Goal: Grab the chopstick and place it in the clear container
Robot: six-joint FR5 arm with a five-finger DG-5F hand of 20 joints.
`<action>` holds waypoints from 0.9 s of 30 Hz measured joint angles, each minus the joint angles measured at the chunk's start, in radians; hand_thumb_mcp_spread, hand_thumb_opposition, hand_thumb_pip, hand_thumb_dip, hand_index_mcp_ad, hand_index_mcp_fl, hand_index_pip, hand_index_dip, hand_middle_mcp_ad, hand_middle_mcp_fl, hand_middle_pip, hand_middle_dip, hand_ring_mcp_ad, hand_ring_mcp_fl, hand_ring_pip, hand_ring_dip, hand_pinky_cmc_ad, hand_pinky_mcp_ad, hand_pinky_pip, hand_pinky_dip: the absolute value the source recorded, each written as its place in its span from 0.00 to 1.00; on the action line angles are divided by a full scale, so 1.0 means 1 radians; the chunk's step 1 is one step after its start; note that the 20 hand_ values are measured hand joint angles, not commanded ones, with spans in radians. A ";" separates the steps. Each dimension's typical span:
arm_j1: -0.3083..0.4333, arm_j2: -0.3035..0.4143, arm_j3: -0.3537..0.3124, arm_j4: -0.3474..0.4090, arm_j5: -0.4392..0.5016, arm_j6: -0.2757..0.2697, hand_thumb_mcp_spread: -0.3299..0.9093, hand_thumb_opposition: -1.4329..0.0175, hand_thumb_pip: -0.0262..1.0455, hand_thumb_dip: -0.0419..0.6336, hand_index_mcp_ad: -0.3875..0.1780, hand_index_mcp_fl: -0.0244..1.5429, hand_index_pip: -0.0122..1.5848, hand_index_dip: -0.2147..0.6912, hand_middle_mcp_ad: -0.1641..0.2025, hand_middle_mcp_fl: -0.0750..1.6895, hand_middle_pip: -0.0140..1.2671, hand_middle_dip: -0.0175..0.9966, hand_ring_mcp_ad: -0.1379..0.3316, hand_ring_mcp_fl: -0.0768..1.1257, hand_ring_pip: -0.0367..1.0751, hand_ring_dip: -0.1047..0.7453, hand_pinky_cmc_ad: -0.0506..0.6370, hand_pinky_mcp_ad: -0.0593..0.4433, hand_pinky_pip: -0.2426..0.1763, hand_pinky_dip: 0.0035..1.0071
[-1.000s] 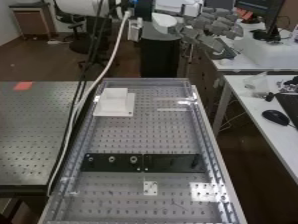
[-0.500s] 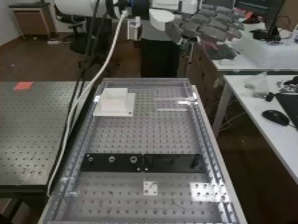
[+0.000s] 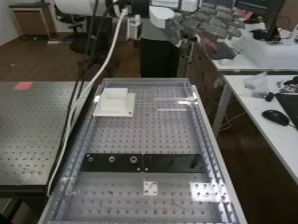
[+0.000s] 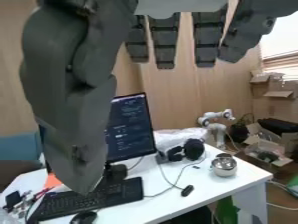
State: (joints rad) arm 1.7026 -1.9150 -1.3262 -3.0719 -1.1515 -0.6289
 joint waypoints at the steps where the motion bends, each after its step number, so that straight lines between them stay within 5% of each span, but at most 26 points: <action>1: 0.000 0.000 0.000 0.000 -0.012 -0.001 0.44 0.21 0.52 0.18 0.76 0.07 0.08 0.20 0.77 0.07 0.15 0.07 0.83 0.14 0.12 0.08 0.53 0.56 0.25 0.15; 27: 0.005 -0.001 0.000 0.008 0.002 -0.005 0.41 0.21 0.54 0.20 0.77 0.07 0.08 0.20 0.79 0.07 0.15 0.07 0.82 0.14 0.12 0.08 0.53 0.57 0.25 0.15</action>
State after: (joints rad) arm 1.7080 -1.9165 -1.3259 -3.0643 -1.1498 -0.6341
